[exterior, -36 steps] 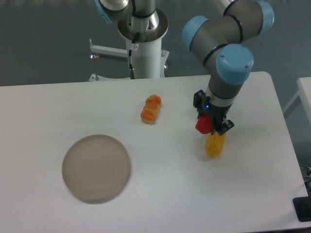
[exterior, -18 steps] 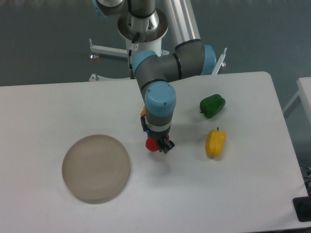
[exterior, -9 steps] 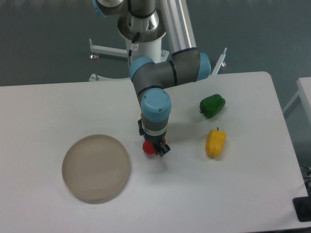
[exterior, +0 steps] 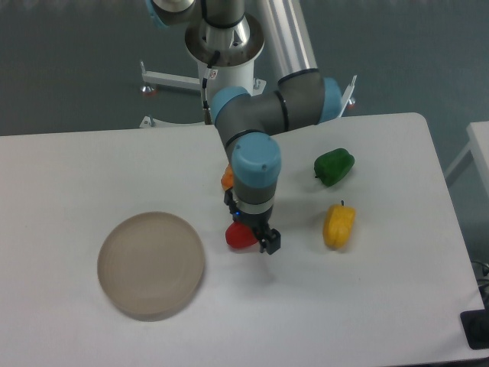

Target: Place the red pepper on the table

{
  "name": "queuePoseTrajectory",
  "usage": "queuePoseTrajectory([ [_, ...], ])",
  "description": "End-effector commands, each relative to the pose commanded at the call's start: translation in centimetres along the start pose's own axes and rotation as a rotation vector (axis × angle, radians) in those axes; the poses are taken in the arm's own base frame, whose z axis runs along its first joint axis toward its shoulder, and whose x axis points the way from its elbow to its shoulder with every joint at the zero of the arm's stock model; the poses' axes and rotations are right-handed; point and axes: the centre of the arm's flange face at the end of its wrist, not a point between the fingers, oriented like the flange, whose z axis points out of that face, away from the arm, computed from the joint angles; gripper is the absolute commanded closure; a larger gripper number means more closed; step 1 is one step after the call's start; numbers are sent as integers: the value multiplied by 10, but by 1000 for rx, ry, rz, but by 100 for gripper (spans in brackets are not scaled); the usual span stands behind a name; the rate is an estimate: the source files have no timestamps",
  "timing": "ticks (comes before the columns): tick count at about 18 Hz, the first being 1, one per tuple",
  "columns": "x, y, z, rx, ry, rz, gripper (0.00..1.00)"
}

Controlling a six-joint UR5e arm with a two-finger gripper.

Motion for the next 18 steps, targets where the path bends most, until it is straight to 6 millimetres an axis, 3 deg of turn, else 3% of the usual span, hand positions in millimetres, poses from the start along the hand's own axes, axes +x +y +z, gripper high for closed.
queuePoseTrajectory([
  [6, -34, 61, -44, 31, 47, 9, 0],
  [18, -43, 105, -66, 19, 70, 113, 0],
])
